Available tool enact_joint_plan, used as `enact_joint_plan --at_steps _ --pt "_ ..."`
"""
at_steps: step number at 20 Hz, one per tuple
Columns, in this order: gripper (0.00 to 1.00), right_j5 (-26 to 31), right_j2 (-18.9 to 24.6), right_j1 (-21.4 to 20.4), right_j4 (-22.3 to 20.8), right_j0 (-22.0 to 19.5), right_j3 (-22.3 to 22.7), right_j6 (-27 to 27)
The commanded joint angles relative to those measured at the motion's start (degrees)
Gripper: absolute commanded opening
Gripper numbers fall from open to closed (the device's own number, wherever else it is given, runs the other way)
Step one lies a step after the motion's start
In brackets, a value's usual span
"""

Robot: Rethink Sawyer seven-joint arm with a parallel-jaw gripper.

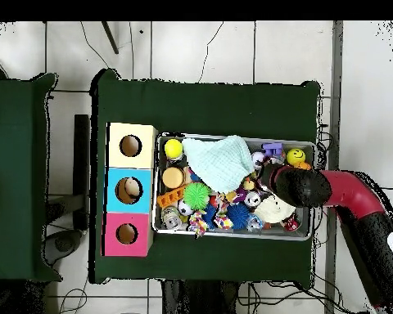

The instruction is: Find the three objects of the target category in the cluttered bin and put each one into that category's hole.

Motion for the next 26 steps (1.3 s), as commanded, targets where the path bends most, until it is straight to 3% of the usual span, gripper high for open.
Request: enact_joint_plan --at_steps 1,10,26 --pt "1.0 6.4 -1.0 2.3 -3.8 1.3 -6.0 -17.3" --pt "1.0 10.9 -3.4 2.1 -3.8 3.5 -8.4 -15.5" --pt "1.0 14.8 -5.5 4.8 -6.4 4.3 -9.3 -18.8"
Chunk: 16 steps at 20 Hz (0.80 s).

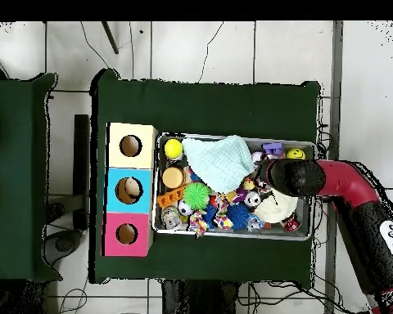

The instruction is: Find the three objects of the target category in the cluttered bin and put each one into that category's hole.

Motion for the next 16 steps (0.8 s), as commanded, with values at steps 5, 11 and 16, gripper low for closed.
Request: enact_joint_plan --at_steps 5,11,16 --pt "1.0 9.9 -5.6 3.1 -5.4 2.2 -5.3 -18.3" --pt "1.0 12.7 -6.7 3.0 -5.8 3.2 -6.3 -17.8" --pt "1.0 12.5 -6.8 3.4 -6.2 3.0 -6.4 -18.3"
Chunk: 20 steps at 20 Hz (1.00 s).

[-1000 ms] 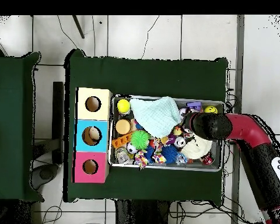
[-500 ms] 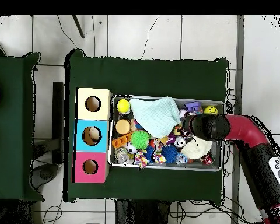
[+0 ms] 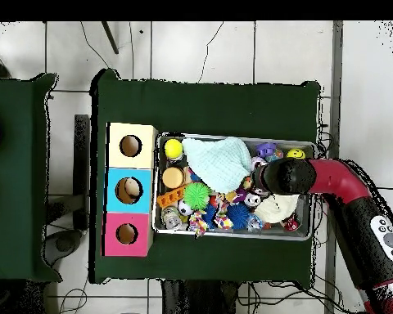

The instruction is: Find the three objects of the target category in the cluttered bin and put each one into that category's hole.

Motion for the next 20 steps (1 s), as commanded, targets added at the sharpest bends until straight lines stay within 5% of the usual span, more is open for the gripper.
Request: enact_joint_plan --at_steps 1,20 --pt "1.0 5.0 -4.5 3.3 -6.1 0.2 -5.7 -18.4" --pt "1.0 3.8 -4.0 5.6 -6.4 0.0 -7.2 -18.4"
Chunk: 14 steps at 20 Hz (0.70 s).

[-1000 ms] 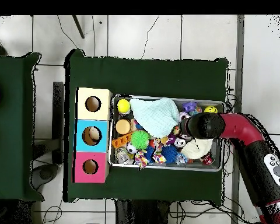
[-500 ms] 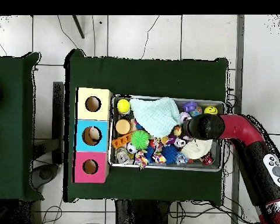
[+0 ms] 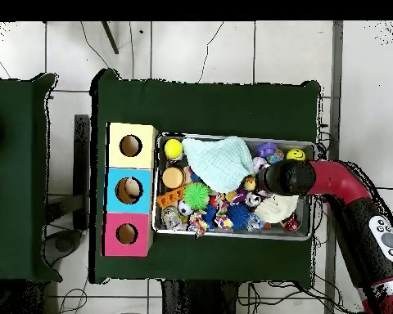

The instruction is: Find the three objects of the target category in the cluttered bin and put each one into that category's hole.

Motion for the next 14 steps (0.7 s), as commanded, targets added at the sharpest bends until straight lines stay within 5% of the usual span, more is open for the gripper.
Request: enact_joint_plan --at_steps 1,4,5,8,10,14 --pt "1.0 3.4 -2.3 4.1 -3.3 -0.3 -5.0 -18.5" --pt "1.0 3.2 -1.5 5.0 -1.9 -1.1 -4.5 -18.6" --pt "1.0 3.2 -1.6 6.0 1.3 -1.7 -4.8 -12.8" --pt "1.0 2.7 1.6 5.0 1.3 -2.9 -1.7 -20.5" --pt "1.0 4.7 0.7 2.7 2.9 -2.7 -0.3 -16.0" --pt "1.0 5.1 2.0 0.3 3.8 -2.4 2.3 -16.2"
